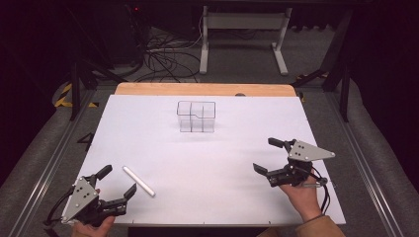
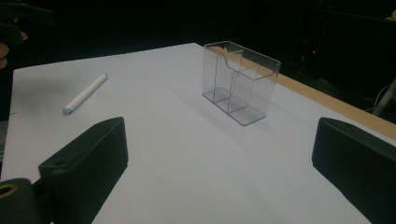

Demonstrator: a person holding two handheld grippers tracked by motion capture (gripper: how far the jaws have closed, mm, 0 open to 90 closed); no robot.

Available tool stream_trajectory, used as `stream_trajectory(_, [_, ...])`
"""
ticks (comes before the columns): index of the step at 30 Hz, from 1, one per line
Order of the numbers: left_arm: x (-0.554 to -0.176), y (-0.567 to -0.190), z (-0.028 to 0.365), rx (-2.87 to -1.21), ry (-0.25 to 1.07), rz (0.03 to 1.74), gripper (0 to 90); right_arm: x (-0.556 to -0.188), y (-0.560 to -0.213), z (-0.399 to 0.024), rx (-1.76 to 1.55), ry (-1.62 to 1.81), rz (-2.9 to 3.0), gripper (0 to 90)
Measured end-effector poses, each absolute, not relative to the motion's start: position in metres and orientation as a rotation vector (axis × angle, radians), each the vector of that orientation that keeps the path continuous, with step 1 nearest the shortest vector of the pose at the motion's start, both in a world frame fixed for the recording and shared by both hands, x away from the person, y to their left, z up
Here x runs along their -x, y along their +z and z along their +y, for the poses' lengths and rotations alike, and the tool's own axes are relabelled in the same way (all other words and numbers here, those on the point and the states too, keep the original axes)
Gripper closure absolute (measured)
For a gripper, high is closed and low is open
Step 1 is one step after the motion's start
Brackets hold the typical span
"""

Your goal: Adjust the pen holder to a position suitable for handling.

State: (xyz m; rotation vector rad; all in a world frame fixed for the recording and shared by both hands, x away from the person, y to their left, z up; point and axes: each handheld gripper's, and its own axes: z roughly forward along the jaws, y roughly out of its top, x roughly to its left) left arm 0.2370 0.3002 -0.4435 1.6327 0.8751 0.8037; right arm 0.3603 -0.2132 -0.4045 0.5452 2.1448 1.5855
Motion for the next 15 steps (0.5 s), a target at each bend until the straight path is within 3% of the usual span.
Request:
stream_trajectory(9, [-0.237, -0.444, 0.301, -1.630, 0.806, 0.877, 8.1, -0.372, -0.389, -0.198, -0.481, 1.571, 2.167, 5.1])
stream_trajectory(15, [-0.237, -0.444, 0.300, -1.632, 0.802, 0.878, 8.6, -0.374, -0.384, -0.198, -0.490, 1.608, 2.249, 10.2])
